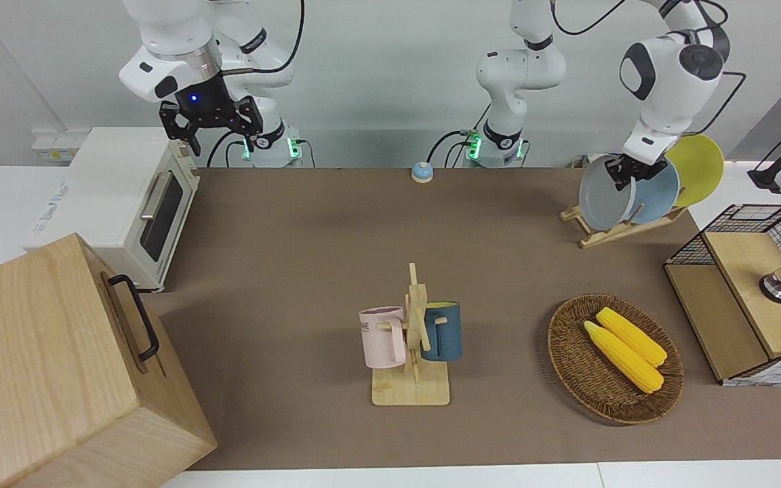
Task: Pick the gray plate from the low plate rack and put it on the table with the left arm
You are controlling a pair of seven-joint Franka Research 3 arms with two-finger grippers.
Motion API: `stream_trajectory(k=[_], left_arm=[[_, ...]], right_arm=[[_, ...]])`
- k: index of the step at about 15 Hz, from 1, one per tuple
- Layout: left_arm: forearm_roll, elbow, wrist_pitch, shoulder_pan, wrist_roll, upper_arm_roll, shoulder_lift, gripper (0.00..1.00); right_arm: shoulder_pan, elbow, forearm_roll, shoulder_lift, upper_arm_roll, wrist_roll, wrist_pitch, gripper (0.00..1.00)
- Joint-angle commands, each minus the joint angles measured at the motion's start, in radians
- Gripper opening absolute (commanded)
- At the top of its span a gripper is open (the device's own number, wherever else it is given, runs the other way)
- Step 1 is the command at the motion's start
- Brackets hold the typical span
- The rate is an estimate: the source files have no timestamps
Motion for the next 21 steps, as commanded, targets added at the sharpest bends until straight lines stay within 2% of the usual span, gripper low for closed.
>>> stream_trajectory(k=[1,4,8,18,21], left_arm=[[0.018,0.120,-0.144,-0.012,-0.005,-0.038,-0.006,0.00],[0.015,0.194,-0.230,-0.012,-0.033,-0.086,-0.006,0.00],[-0.040,0.228,-0.285,-0.012,-0.099,-0.126,-0.006,0.00],[-0.480,0.209,-0.315,-0.012,-0.102,-0.118,0.012,0.00],[-0.568,0.179,-0.299,-0.015,-0.094,-0.123,0.021,0.00]], right_arm=[[-0.010,0.006,0.010,-0.002,0.006,0.000,-0.013,0.987],[-0.010,0.006,0.010,-0.002,0.006,-0.001,-0.014,0.987],[-0.010,0.006,0.010,-0.002,0.006,0.000,-0.014,0.987],[-0.010,0.006,0.010,-0.002,0.006,0.000,-0.014,0.990],[-0.010,0.006,0.010,-0.002,0.006,-0.001,-0.014,0.987]])
